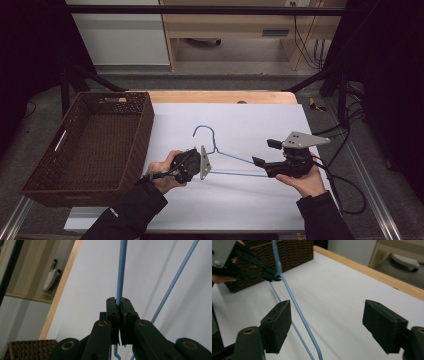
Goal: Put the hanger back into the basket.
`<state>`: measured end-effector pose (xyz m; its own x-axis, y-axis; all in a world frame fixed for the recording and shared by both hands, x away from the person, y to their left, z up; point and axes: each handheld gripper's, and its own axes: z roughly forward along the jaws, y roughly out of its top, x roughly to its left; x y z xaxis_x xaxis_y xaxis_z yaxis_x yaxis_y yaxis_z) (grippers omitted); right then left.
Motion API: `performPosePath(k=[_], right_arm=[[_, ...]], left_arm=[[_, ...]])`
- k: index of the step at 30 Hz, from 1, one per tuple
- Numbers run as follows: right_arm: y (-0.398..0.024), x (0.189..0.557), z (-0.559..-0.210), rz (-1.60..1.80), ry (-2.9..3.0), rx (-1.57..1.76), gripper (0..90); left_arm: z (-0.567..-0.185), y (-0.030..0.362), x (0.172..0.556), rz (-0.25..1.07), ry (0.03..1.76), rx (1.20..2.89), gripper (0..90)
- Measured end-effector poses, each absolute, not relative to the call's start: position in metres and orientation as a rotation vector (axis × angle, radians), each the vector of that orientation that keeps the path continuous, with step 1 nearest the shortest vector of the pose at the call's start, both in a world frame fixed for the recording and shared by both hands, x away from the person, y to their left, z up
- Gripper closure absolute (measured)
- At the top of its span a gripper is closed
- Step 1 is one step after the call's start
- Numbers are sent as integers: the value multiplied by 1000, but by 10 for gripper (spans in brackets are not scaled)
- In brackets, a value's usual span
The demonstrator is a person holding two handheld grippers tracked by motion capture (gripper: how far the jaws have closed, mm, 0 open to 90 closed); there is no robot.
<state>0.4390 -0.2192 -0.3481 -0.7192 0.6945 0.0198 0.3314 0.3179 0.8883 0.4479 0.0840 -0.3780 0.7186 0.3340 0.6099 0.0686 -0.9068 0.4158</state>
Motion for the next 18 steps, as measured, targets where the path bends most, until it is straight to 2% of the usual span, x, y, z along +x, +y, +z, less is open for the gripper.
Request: performPosePath(k=[2, 5, 18], right_arm=[[-229, 439, -351, 1355, 2185, 973, 149], [-239, 438, -355, 1372, 2144, 1011, 136], [-269, 424, -378, 1354, 2071, 1115, 76]], left_arm=[[-376, 85, 450, 982, 349, 2571, 872], [-370, 86, 455, 931, 408, 2593, 872], [-344, 88, 467, 877, 569, 2604, 871]])
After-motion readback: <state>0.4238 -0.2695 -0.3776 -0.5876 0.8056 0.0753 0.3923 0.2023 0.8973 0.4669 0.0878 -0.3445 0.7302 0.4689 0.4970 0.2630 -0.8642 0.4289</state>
